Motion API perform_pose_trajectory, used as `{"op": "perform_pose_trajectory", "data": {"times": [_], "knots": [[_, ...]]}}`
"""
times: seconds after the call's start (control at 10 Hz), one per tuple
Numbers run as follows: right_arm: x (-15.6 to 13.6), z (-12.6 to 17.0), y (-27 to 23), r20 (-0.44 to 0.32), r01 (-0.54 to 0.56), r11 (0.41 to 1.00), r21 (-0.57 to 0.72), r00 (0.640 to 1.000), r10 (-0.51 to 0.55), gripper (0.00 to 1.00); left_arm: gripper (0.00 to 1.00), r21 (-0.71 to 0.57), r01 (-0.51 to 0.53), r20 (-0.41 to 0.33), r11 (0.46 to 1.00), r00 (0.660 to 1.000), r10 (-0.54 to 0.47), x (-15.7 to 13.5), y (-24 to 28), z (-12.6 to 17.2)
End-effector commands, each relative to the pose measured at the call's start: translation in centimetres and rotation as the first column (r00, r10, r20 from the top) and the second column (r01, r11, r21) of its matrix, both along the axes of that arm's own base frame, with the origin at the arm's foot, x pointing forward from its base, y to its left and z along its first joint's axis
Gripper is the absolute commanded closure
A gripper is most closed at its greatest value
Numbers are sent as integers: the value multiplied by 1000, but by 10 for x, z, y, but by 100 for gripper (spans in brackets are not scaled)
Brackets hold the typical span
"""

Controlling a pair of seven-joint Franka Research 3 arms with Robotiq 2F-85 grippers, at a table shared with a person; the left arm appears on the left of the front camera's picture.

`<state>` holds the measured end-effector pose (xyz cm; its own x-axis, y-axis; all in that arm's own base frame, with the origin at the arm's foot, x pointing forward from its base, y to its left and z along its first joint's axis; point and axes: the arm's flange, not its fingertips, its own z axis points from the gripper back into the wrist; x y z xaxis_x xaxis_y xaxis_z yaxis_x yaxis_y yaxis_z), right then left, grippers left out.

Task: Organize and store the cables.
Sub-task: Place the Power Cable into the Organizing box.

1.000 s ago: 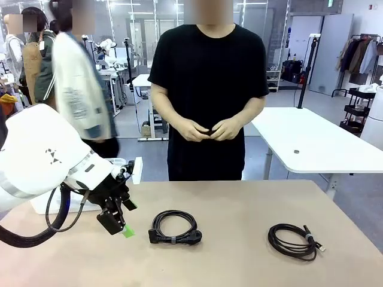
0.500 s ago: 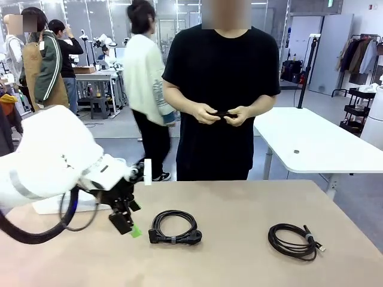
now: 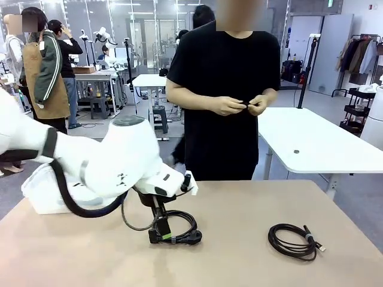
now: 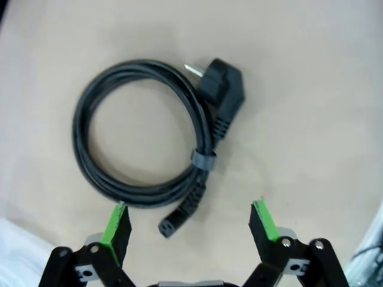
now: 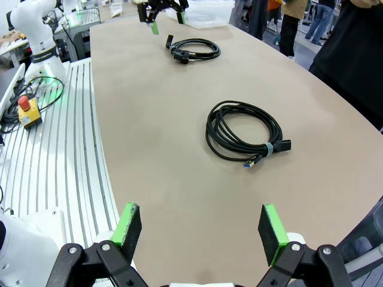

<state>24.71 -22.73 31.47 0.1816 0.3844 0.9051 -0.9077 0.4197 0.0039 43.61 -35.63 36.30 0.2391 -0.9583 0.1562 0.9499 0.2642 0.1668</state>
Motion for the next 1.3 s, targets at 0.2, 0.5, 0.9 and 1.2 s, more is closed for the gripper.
{"op": "perform_pose_trajectory", "data": {"times": [0.2, 0.5, 0.9, 1.2], "knots": [[0, 3, 0, 9, 5, 1000, 10, 1000, -5, 0, 0, 99, 59, -20, 993, 998, -58, 21, -47, -27], [0, 3, 0, 9, 5, 1000, 10, 1000, -5, 0, 0, 143, 94, -82, 985, 993, -82, 23, -46, -49], [0, 3, 0, 9, 5, 1000, 10, 1000, -5, 0, 72, 114, 124, -138, 986, 985, -108, 26, -38, -53], [0, 3, 0, 9, 5, 1000, 10, 1000, -5, 0, 100, 103, 152, -185, 983, 974, -131, 22, -36, -47]]}}
